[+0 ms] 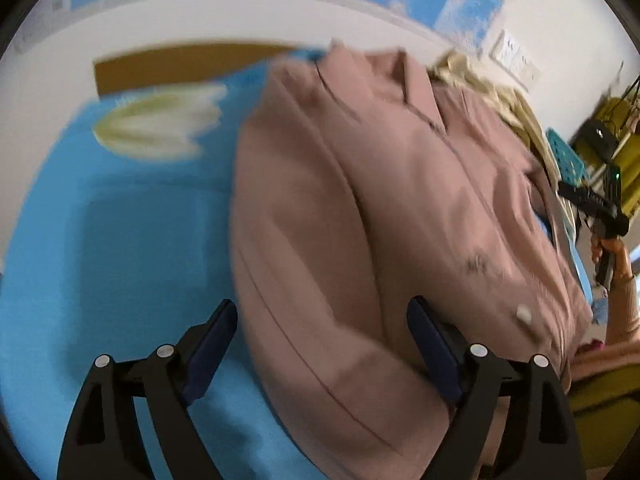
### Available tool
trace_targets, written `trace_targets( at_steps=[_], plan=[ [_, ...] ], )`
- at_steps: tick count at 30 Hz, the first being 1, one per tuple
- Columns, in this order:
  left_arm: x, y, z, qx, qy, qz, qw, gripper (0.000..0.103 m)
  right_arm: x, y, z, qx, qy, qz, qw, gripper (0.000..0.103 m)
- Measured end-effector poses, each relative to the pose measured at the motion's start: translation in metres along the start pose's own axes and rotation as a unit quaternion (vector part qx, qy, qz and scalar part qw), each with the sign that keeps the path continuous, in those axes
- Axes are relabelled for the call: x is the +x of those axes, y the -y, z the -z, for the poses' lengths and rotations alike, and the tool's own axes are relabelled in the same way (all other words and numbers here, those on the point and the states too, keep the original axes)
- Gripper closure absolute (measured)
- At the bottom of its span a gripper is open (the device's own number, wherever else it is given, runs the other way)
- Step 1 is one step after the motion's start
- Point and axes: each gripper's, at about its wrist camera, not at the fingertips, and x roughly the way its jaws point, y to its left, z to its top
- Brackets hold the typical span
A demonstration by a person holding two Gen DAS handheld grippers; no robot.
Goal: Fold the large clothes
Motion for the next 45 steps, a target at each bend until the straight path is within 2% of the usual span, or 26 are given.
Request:
trace_targets(
  at_steps=[1,2,3,4,6,9,10,11,12,13,15,16,18,19,21,23,26,30,32,33,34,35,36,40,41,45],
  plan=[
    [-0.001,0.001,0.003,0.0,0.01,-0.008,0.9999,0.042,-0.001,-0.003,0.001,0.001,0.001,-0.006,1.0,0.033],
    [-0.003,0.001,0.005,0.0,0.018,-0.007,0.9998,0.076,-0.001,-0.006,0.004,0.002,0.002,-0.014,1.0,0.033],
    [-0.006,-0.004,0.004,-0.016,0.016,0.009,0.9997,0.093,-0.003,-0.01,0.007,-0.001,0.004,-0.02,1.0,0.033],
    [-0.012,-0.01,0.002,-0.035,0.019,0.012,0.9991,0.099,-0.004,-0.015,0.009,-0.005,0.006,-0.024,1.0,0.033],
    [-0.036,-0.027,-0.007,-0.065,0.052,-0.009,0.9965,0.099,-0.007,-0.026,0.009,-0.022,0.012,-0.027,0.999,0.033],
    [-0.074,-0.066,-0.024,-0.138,0.101,-0.043,0.9844,0.092,-0.009,-0.041,0.007,-0.041,0.024,-0.038,0.998,0.033],
    [-0.079,-0.077,-0.029,-0.154,0.104,-0.063,0.9806,0.081,-0.009,-0.043,0.008,-0.044,0.025,-0.036,0.998,0.033],
    [-0.079,-0.083,-0.033,-0.161,0.099,-0.092,0.9777,0.068,-0.006,-0.044,0.008,-0.044,0.024,-0.037,0.998,0.033],
    [-0.072,-0.088,-0.038,-0.161,0.085,-0.132,0.9744,0.062,-0.003,-0.044,0.009,-0.039,0.022,-0.038,0.998,0.033],
    [-0.063,-0.09,-0.041,-0.162,0.063,-0.167,0.9705,0.049,-0.001,-0.043,0.009,-0.035,0.02,-0.038,0.998,0.033],
    [-0.049,-0.088,-0.042,-0.154,0.032,-0.221,0.9626,0.045,0.001,-0.04,0.014,-0.032,0.014,-0.035,0.999,0.033],
    [-0.048,-0.086,-0.042,-0.15,0.037,-0.226,0.9618,0.045,0.0,-0.039,0.016,-0.033,0.015,-0.03,0.999,0.033],
    [-0.059,-0.082,-0.04,-0.164,0.067,-0.211,0.9613,0.045,-0.008,-0.035,0.024,-0.034,0.018,-0.025,0.999,0.03],
    [-0.07,-0.082,-0.037,-0.173,0.09,-0.189,0.9623,0.045,-0.012,-0.032,0.027,-0.033,0.017,-0.023,0.999,0.024],
    [-0.095,-0.081,-0.032,-0.195,0.151,-0.11,0.9629,0.042,-0.02,-0.03,0.035,-0.039,0.017,-0.007,0.999,0.02],
    [-0.114,-0.072,-0.031,-0.191,0.194,-0.084,0.9585,0.041,-0.023,-0.029,0.045,-0.056,0.007,0.01,0.998,0.014],
    [-0.114,-0.042,-0.038,-0.145,0.19,-0.091,0.9668,0.037,-0.015,-0.03,0.061,-0.073,-0.019,0.03,0.997,0.011],
    [-0.082,0.005,-0.062,-0.071,0.157,-0.067,0.9828,0.036,0.014,-0.028,0.074,-0.091,-0.055,0.059,0.993,0.014],
    [-0.064,0.025,-0.065,-0.046,0.143,-0.049,0.9874,0.035,0.026,-0.026,0.076,-0.101,-0.064,0.088,0.989,0.032],
    [-0.053,0.035,-0.068,-0.031,0.134,-0.036,0.9898,0.035,0.027,-0.027,0.075,-0.114,-0.055,0.098,0.987,0.036],
    [-0.044,0.043,-0.072,-0.021,0.127,-0.025,0.9914,0.035,0.027,-0.027,0.074,-0.114,-0.056,0.095,0.987,0.046],
    [-0.035,0.051,-0.073,-0.01,0.118,-0.012,0.9928,0.035,0.025,-0.026,0.07,-0.109,-0.059,0.087,0.988,0.077],
    [-0.029,0.059,-0.074,-0.001,0.112,-0.005,0.9937,0.035,0.022,-0.023,0.066,-0.097,-0.064,0.069,0.991,0.098],
    [-0.011,0.087,-0.077,0.04,0.094,0.03,0.9943,0.035,-0.004,-0.015,0.047,-0.052,-0.049,-0.015,0.997,0.1],
    [-0.009,0.092,-0.078,0.047,0.092,0.036,0.994,0.035,-0.021,-0.017,0.036,-0.042,-0.03,-0.055,0.997,0.1],
    [-0.006,0.107,-0.086,0.069,0.092,0.08,0.9901,0.035,-0.071,-0.047,-0.004,-0.056,0.033,-0.151,0.986,0.1]
  ],
)
